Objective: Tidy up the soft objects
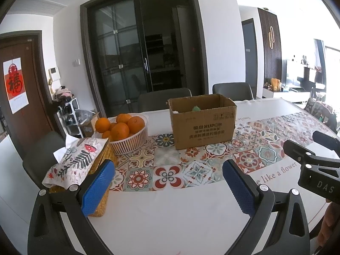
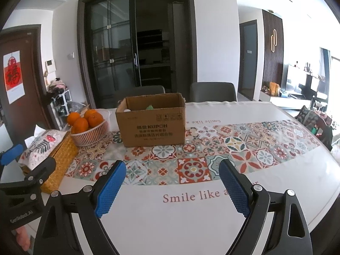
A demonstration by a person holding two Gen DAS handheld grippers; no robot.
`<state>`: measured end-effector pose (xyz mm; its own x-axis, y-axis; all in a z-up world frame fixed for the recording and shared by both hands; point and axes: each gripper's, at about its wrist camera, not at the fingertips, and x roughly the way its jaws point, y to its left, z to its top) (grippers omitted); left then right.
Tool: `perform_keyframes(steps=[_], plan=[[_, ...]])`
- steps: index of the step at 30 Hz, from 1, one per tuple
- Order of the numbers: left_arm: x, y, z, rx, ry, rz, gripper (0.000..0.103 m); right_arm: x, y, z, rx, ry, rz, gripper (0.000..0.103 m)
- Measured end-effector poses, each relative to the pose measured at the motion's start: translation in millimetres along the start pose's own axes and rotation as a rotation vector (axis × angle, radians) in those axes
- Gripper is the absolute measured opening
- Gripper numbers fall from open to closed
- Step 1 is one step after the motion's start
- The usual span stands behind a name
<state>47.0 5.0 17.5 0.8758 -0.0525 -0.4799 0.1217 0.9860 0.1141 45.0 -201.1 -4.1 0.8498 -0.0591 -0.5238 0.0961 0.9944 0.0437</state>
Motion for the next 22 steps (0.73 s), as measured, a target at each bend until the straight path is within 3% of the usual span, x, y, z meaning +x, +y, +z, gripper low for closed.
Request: perform_keyframes(steps=[22], plan=[[-0.2, 1.5, -0.4, 0.000, -0.001, -0.001, 0.103, -2.9, -0.2, 0.0, 0.000, 0.006, 0.000, 0.090]])
